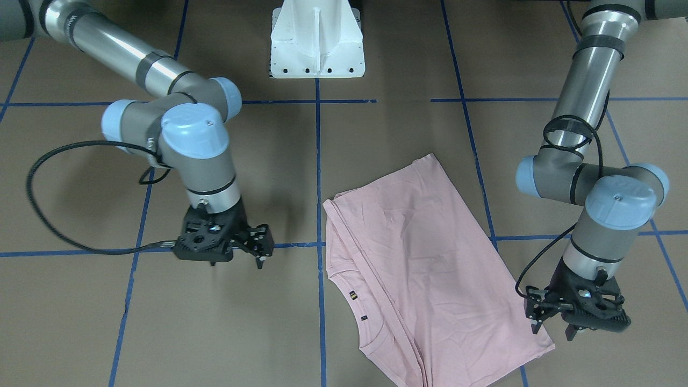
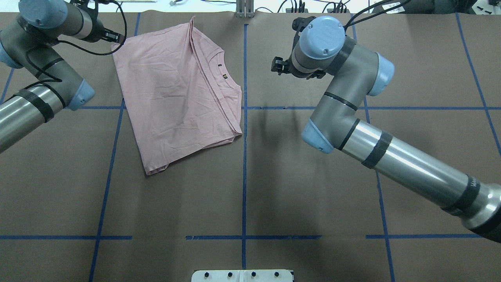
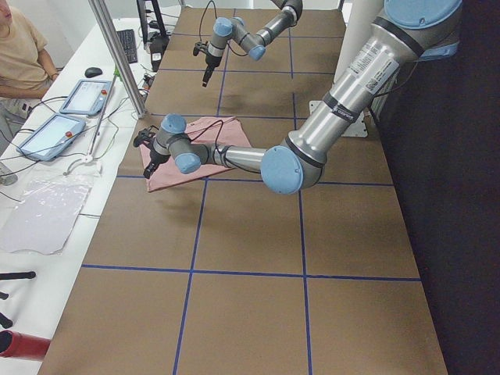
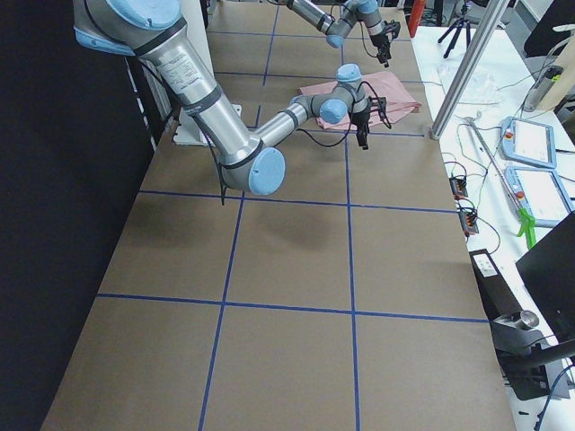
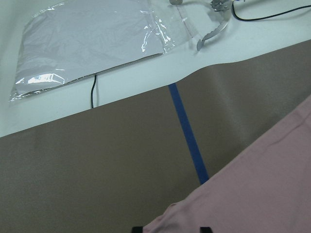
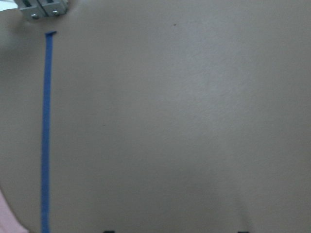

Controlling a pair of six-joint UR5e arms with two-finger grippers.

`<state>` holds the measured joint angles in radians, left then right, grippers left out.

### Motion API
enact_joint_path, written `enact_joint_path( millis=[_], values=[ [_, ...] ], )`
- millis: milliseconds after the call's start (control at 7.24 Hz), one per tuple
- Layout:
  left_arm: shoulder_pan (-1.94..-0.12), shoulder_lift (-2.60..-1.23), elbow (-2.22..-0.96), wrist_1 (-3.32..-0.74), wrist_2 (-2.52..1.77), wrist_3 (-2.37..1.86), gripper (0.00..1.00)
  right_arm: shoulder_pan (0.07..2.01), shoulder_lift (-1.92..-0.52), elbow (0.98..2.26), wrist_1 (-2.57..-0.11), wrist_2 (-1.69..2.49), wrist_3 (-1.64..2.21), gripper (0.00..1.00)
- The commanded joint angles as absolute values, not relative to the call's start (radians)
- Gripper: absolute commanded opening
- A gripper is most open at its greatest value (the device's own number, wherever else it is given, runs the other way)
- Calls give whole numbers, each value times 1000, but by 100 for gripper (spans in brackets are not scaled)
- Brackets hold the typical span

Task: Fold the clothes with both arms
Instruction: 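Move the right gripper onto the folded shirt while the left gripper holds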

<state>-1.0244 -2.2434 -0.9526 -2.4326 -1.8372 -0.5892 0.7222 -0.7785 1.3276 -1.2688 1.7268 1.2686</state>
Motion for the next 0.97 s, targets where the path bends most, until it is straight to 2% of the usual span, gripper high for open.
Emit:
enact_joint_path(
  millis=[0, 138, 414, 828],
  values=[
    [-1029, -2227, -979, -2434, -1855, -583, 100, 632, -621, 1173, -1272, 1645, 1428, 65],
    [-1029, -2227, -979, -2436, -1855, -584, 100, 606, -577, 1116, -1270, 1625, 1424, 66],
    [-1029, -2227, -994, -2436, -1855, -594, 100, 574, -514, 1036, -1278, 1621, 1439, 57],
    [-1028, -2224, -1003, -2436, -1855, -595, 100, 537, -499, 996, -1282, 1621, 1425, 51]
  ],
)
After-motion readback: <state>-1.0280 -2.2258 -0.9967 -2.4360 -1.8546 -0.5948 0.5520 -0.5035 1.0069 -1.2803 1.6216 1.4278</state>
